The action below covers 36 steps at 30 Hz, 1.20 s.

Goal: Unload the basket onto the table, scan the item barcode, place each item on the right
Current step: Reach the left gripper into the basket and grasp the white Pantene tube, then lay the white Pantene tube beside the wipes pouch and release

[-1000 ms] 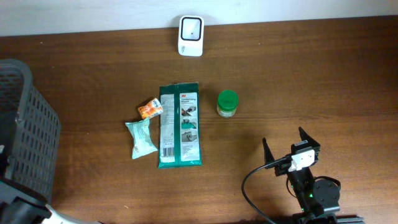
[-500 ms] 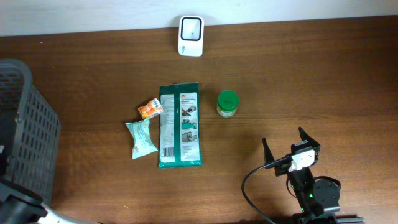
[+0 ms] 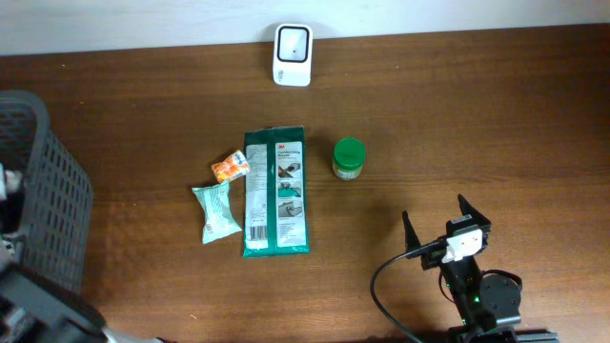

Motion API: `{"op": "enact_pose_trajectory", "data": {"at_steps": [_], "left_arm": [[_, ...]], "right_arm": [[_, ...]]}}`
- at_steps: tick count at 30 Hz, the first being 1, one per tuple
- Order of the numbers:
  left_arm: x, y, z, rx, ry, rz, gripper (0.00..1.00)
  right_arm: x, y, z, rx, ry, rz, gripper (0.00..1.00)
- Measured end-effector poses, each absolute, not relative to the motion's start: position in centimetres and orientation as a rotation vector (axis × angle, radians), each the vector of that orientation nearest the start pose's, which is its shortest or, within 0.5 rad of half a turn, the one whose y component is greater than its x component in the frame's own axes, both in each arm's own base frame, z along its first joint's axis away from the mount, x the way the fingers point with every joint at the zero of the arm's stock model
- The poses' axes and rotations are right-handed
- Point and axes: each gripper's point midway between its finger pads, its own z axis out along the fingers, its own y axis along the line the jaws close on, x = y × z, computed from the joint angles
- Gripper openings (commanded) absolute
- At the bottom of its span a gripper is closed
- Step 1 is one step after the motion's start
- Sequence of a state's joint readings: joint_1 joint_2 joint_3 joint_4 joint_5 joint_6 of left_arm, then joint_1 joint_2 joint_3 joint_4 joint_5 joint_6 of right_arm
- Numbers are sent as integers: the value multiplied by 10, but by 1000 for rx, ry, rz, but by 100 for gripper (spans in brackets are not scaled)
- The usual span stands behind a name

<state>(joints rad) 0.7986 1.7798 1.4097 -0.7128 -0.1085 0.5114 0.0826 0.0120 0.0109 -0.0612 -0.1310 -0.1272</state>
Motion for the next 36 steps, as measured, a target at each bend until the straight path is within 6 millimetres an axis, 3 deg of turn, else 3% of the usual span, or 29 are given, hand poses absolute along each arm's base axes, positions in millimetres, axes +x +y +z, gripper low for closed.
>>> {"op": "enact_pose_trajectory", "data": {"at_steps": [2,4,7,8,10,12,13,14,15,16,17,18,19,20,21,23,27,29,31,32,33,34,36], "left_arm": [[294,320,202,-451,2527,650,0],[277,302,287,-470,2300,753,0],[268,274,351,-517,2071,745,0],[267,253,375,-501,1986,697,0],[274,187,419,-408,1827,466,0],[292,114,429,-260,1800,162,0],[299,81,415,-204,1862,13,0],[302,66,404,-181,1908,-48,0],[305,42,381,-147,2009,-147,0],[310,17,346,-114,2155,-256,0],[318,6,312,-114,2278,-309,0],[325,-3,263,-124,2436,-361,0],[331,-4,239,-132,2493,-371,0],[340,0,195,-173,2584,-357,0],[338,6,137,-235,2725,-328,0],[336,21,92,-303,2783,-218,0],[350,29,44,-393,2798,-166,0],[350,16,31,-407,2831,-174,0],[356,-14,28,-345,2830,-199,5],[360,-28,29,-309,2820,-215,19],[364,-39,30,-283,2803,-231,53],[365,-51,31,-276,2798,-262,99],[365,-51,30,-299,2799,-272,99]], "right_arm": [[242,43,161,-271,1610,73,98],[242,43,161,-271,1610,73,98],[242,43,161,-272,1610,72,98],[242,43,161,-271,1610,73,98],[242,43,161,-271,1610,72,98],[242,43,161,-271,1611,73,98],[242,43,161,-271,1611,72,98],[242,43,161,-271,1610,73,98],[242,43,161,-271,1610,73,99],[242,43,161,-271,1610,73,98],[242,43,161,-271,1610,73,98],[242,43,161,-271,1611,73,99],[242,43,161,-271,1611,73,98],[242,43,161,-271,1611,73,98],[242,43,161,-271,1610,72,98],[242,43,161,-271,1610,72,98],[242,43,161,-271,1610,73,98],[242,43,161,-271,1610,73,98],[242,43,161,-271,1610,73,98],[242,43,161,-271,1610,73,98],[242,43,161,-271,1610,72,98],[242,43,161,-271,1610,72,98],[242,43,161,-271,1610,73,98]]}}
